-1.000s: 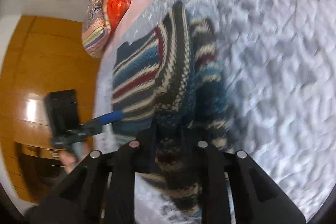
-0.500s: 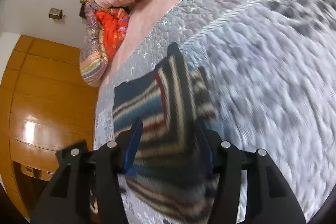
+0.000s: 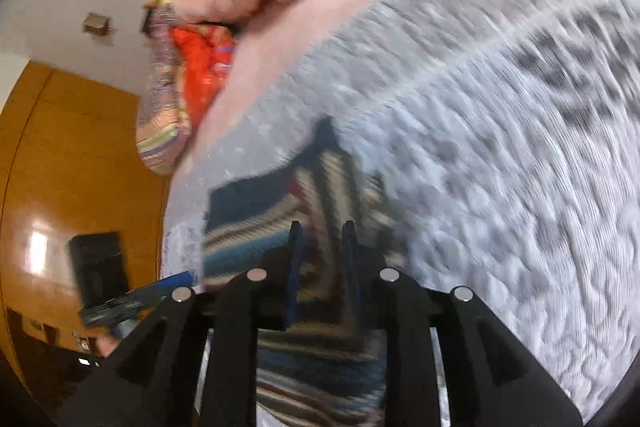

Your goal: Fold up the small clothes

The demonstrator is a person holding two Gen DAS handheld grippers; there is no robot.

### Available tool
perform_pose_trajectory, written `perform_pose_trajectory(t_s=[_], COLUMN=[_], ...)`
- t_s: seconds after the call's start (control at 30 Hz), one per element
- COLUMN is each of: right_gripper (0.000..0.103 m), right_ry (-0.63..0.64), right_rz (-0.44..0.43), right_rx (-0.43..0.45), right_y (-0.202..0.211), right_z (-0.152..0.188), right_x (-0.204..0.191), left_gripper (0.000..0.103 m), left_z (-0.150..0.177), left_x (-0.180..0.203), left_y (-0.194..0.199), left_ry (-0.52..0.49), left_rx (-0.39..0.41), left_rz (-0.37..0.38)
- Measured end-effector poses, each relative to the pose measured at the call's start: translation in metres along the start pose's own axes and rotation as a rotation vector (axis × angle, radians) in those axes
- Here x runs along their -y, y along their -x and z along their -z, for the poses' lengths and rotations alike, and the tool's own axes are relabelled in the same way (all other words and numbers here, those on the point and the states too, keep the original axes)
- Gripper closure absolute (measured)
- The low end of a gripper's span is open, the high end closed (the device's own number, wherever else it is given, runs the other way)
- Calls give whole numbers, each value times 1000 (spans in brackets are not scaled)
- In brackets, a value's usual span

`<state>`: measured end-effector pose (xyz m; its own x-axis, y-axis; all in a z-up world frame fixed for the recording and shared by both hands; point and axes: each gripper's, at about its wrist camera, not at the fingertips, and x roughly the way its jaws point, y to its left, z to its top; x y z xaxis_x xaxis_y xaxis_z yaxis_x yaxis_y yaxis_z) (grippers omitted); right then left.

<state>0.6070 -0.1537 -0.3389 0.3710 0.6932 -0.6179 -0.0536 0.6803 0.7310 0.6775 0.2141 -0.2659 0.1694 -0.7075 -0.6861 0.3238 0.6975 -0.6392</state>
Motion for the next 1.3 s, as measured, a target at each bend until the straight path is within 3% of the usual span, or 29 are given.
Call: perform_pose_trajectory(t_s=[0.1,0.2,0.37,0.43,0.53,0.6,0.63,0.67,0.73,0.83,0.9,1.0,1.1,1.13,1.17,1.2,1.23,1.3], right_gripper=[82,103,103,97,97,98,103,103,103,96,96,103,103,96,90,67,40,25], right_ry=[40,28,-37,-14,41,63,54,58,46,86,115,129,61,60,50,25,-19,-104], right_rz=[-15,148,70,46,-21,-17,30,97,118,87,40,111,102,71,10,-23,-42,-72], right_rx=[-89,-163,-127,-115,-133,-146,-164,-184,-166,-110,-116,-192,-193,-179,-158,-142,-118,-85], right_y=[-29,-65,-49,-29,-10,-4,-10,-20,-21,6,16,-4,-13,-3,11,20,30,41], right_z=[-8,-6,-6,5,32,44,49,54,52,56,68,86,86,83,77,70,62,44], right_x=[-16,10,21,15,1,-4,3,12,11,-14,-24,-12,5,-2,-7,-5,2,20], left_gripper=[52,64,63,62,62,62,62,66,73,59,57,60,58,48,29,15,15,14], left_z=[-15,-21,-22,-15,13,30,33,37,41,42,51,63,63,63,67,75,82,93], left_x=[-20,-34,-20,-6,15,13,5,-2,-12,1,10,1,10,15,20,24,22,11], left_y=[-18,-39,-39,-25,-11,-17,-25,-33,-43,-21,-10,-30,-31,-24,-13,4,17,33], left_ry=[27,42,18,-20,-88,-97,-92,-84,-58,-39,-65,-88,-85,-79,-74,-71,-71,-57], left_rx=[-23,-32,-39,-17,-33,-57,-74,-84,-79,-23,-14,-47,-20,-9,5,37,67,89], left_rz=[-41,-117,-148,-109,-32,-49,-90,-121,-138,-76,-52,-151,-167,-146,-120,-84,-68,-79])
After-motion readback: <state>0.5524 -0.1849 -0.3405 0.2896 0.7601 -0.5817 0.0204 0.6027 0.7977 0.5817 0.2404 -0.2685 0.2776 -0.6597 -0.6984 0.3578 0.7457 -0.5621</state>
